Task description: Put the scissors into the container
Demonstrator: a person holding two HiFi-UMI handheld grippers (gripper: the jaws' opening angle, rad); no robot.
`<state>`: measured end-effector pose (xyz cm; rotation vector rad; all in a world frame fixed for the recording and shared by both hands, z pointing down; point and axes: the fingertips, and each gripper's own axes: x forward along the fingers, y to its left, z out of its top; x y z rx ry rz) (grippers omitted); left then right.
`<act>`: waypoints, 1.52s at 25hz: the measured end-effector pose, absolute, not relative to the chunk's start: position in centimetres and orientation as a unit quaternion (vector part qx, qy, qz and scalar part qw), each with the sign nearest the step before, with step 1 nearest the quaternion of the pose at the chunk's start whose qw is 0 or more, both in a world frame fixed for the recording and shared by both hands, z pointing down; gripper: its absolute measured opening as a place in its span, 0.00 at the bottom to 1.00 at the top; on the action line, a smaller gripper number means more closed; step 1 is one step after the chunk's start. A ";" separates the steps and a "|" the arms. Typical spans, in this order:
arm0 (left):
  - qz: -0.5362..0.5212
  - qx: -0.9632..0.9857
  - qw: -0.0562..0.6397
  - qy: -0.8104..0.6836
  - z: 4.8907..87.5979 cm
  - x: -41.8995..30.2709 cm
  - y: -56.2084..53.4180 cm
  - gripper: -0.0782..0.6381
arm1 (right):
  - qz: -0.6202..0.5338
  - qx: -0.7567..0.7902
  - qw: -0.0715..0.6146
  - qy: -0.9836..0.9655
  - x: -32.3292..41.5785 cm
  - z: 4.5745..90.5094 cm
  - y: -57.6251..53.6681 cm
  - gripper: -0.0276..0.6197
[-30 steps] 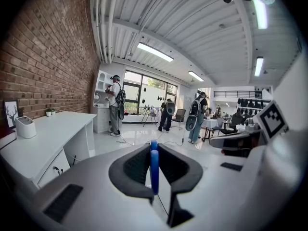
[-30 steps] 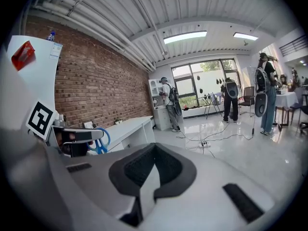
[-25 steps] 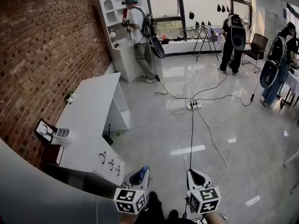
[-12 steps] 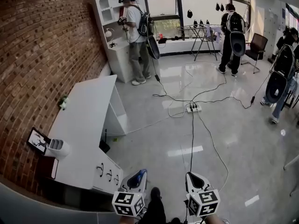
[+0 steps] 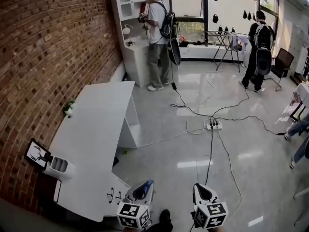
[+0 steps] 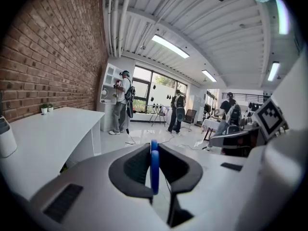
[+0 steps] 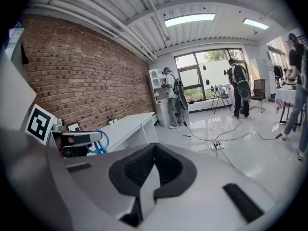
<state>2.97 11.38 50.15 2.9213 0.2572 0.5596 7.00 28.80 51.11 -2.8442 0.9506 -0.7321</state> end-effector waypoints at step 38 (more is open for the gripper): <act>0.111 0.888 0.139 -0.425 49.7 2.3 -17.6 0.17 | -0.220 -0.650 -0.075 0.723 20.2 51.5 -12.0 0.04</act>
